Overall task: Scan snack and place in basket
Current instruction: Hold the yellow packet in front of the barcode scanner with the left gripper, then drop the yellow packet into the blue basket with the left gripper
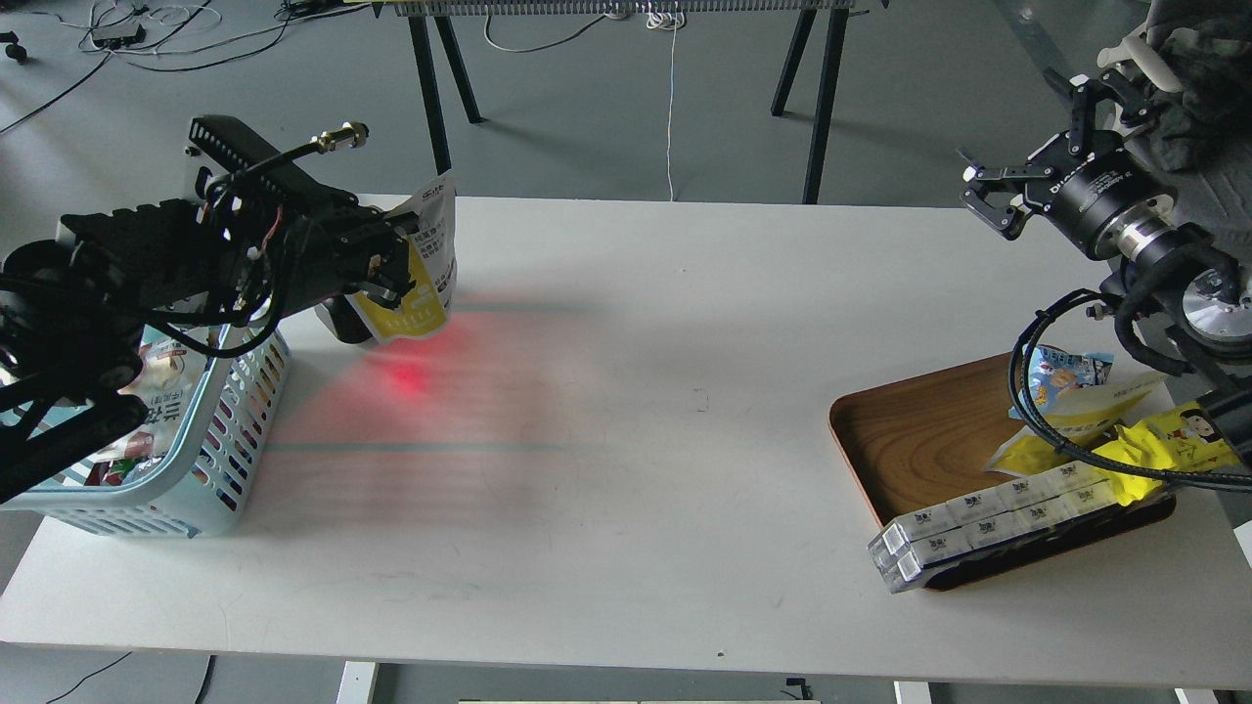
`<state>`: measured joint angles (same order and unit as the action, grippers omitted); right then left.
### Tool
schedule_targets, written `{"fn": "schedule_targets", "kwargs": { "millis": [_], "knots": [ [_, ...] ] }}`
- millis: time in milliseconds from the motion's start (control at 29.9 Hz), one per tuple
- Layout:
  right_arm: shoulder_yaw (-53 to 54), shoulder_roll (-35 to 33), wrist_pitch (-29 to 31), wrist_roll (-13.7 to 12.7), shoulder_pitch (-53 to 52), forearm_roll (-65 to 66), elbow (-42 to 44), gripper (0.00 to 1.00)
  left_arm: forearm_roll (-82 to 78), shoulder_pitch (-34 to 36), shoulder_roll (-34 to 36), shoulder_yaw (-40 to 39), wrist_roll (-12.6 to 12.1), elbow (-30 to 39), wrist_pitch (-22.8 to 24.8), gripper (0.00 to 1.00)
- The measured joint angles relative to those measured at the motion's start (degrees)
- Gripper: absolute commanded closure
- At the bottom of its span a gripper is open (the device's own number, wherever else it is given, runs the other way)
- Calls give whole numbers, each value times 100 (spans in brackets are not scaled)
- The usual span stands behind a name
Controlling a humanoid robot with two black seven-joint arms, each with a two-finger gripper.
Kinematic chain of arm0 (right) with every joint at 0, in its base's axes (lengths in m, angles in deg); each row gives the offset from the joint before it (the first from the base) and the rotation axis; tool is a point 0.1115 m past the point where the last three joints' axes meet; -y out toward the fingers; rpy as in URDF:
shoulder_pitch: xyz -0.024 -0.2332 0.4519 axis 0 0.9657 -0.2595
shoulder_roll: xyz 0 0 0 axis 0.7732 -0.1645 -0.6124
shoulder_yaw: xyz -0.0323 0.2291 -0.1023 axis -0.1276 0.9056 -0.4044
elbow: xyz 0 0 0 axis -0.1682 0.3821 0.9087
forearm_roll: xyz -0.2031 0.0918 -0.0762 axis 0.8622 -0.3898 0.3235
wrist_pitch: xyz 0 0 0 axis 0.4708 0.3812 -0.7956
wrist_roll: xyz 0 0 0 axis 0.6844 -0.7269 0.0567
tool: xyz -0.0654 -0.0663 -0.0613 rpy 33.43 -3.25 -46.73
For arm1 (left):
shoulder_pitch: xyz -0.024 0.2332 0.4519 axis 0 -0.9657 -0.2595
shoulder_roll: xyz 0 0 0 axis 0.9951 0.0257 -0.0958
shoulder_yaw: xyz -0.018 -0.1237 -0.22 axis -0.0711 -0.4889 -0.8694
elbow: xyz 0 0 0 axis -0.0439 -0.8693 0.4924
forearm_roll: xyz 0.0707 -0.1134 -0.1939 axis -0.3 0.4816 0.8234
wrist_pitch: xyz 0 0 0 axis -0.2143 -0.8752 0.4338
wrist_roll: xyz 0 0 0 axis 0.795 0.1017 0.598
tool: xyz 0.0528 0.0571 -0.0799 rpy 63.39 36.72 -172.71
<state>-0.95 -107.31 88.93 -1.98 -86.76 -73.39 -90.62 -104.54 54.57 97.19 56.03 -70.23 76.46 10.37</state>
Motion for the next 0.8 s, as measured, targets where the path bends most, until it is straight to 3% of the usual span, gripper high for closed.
{"fn": "schedule_targets", "kwargs": {
  "millis": [802],
  "knots": [
    [-17, 5, -18, 0, -11, 0, -11, 2, 62, 146, -503, -219, -13, -237, 0, 99]
  ]
}}
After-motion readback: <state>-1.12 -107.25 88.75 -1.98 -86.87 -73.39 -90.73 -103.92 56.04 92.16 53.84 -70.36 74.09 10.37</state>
